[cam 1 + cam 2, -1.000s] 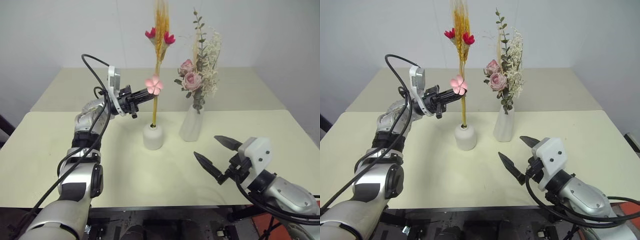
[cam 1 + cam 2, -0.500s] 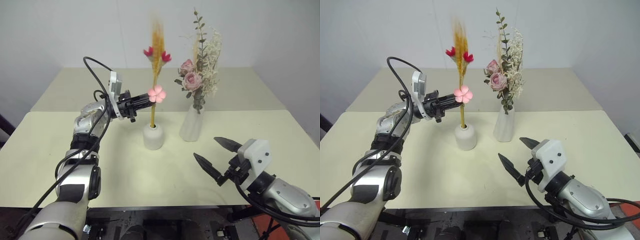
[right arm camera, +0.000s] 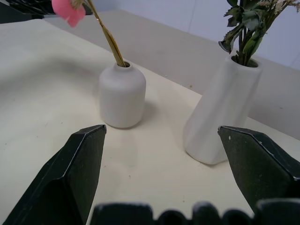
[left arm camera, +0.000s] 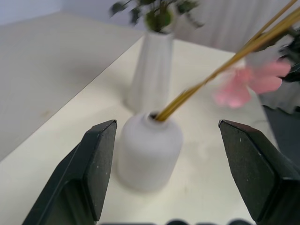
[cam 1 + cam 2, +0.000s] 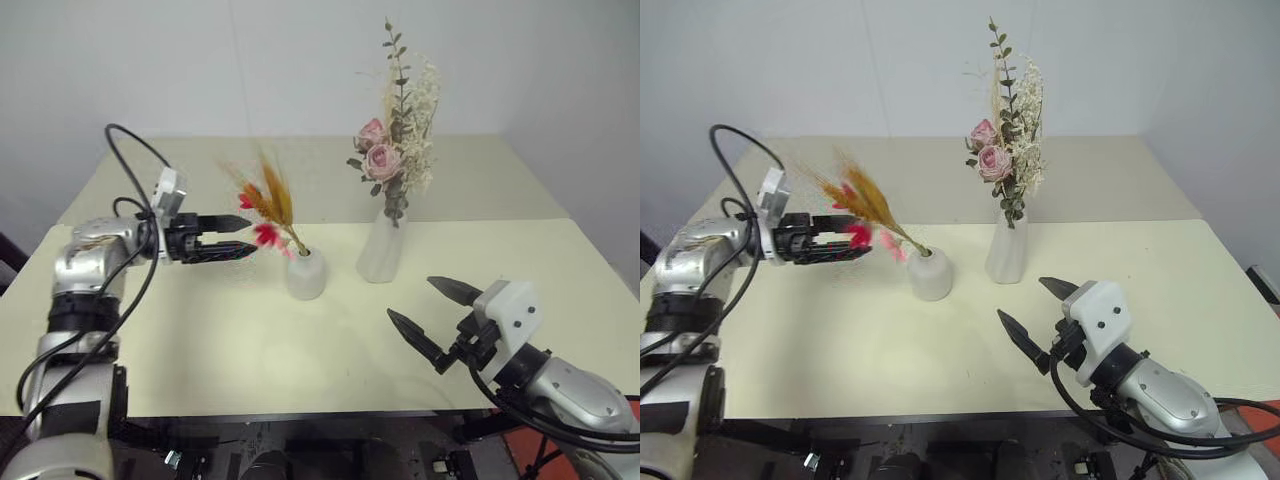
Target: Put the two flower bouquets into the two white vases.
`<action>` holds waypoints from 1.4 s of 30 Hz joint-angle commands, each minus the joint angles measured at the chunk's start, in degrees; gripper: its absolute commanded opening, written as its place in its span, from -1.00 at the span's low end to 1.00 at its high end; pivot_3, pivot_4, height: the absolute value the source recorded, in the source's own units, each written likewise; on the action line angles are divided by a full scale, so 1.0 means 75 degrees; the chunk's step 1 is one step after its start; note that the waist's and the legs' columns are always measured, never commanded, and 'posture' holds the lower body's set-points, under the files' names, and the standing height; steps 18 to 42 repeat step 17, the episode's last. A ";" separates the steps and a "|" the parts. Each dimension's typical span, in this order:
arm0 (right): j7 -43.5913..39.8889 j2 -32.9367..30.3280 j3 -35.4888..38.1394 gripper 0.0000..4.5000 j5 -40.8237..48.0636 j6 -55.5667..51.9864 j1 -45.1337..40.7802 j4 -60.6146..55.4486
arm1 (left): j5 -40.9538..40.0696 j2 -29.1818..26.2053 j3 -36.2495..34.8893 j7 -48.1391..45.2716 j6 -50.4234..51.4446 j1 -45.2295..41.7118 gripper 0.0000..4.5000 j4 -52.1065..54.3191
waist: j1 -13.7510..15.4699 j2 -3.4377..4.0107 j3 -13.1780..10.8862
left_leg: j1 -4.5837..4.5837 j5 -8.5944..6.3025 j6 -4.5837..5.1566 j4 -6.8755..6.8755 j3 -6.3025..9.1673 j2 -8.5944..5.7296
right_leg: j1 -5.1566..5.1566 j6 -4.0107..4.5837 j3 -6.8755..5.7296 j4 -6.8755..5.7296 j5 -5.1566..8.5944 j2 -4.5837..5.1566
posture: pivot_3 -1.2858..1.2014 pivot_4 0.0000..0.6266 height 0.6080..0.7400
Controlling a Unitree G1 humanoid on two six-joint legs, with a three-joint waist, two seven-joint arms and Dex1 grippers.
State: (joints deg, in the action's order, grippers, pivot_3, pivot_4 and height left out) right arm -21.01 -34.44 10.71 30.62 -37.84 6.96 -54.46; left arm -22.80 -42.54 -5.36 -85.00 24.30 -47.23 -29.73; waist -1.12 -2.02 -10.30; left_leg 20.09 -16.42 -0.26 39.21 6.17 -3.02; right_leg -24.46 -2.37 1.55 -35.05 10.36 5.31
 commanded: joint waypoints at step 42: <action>-0.2233 -0.1410 0.3414 1.00 0.1346 0.0114 0.1039 0.0642 | -0.1210 -0.1199 -0.1680 0.1176 0.0738 0.1960 0.68 0.2934 | 0.0042 0.0000 0.0000 | -0.0010 -0.0002 0.0003 -0.0001 -0.0001 0.0008 | 0.0013 -0.0003 -0.0001 0.0004 0.0002 0.0001 | 0.03 -0.52 1.00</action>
